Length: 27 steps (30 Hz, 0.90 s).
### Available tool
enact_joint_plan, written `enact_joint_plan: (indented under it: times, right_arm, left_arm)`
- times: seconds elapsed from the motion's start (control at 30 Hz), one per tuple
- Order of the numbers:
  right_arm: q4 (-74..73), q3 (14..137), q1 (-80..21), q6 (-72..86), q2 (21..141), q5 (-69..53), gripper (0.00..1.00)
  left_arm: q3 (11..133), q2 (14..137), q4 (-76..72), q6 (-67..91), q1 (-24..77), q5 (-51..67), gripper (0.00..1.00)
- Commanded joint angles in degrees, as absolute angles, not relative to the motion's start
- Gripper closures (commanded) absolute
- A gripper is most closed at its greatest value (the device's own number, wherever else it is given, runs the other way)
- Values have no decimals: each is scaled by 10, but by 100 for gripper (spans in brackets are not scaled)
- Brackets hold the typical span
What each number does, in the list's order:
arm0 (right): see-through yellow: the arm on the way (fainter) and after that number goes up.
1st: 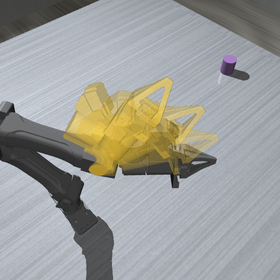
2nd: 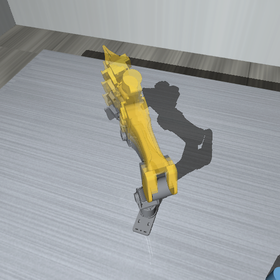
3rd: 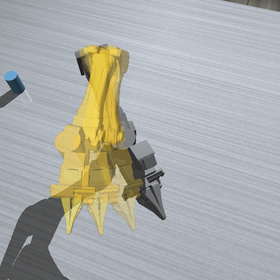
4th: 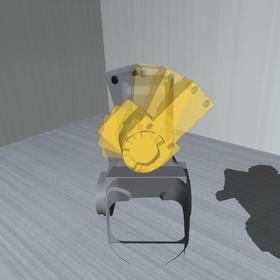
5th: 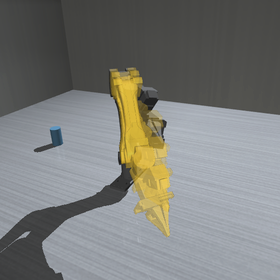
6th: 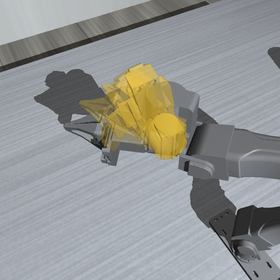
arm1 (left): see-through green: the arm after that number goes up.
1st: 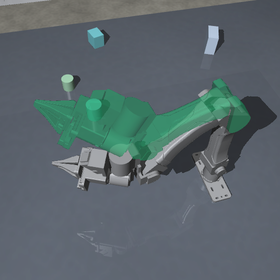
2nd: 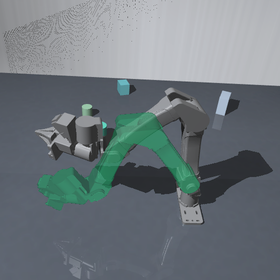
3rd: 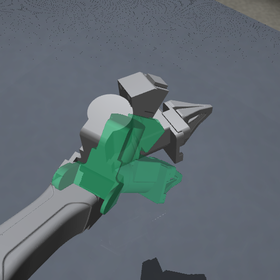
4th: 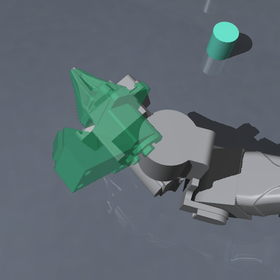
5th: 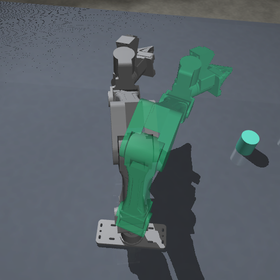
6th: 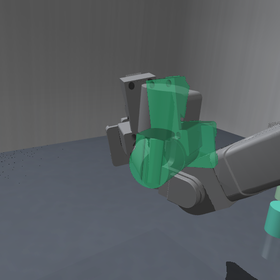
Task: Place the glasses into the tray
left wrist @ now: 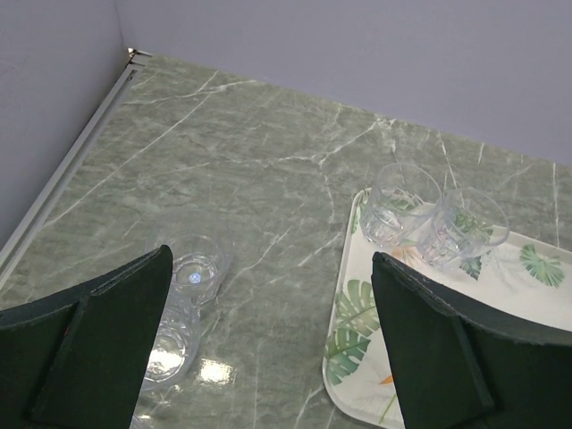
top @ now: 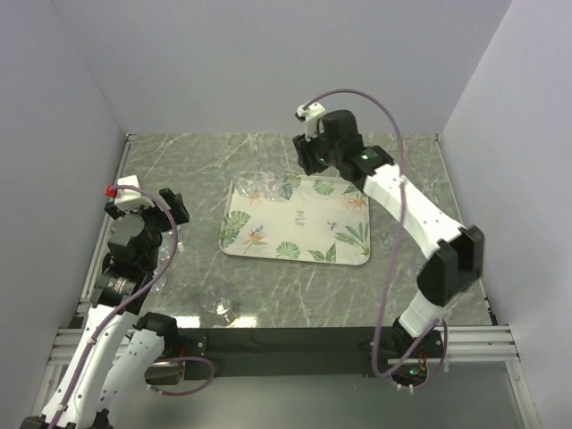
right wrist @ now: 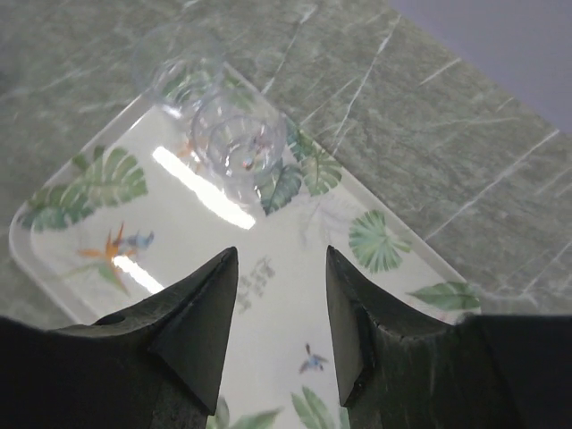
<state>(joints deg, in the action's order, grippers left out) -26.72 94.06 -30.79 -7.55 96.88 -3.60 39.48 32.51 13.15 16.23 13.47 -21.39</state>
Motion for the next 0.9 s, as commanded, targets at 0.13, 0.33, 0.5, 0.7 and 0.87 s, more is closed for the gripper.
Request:
enact_joint_plan:
  times: [0.13,0.33,0.5,0.7,0.87]
  right_arm:
    - [-294,810,-277,-214,786,-180,50]
    - [-284,696,-205,-226,635,-279,50]
    - [-267,601,-142,-210,537,-334,50]
    - [-206,497,-55,-178,446,-397,50]
    - [-178,437,17,-152,413,-477,51]
  left_arm:
    - [392,335,115,164,138,-226,1]
    - [390,333,113,163,138,-237,1]
    - [390,351,112,167,138,-245,1]
    - [400,412,113,199,137,-241,1]
    - [439,502,132,222,102,-201,0]
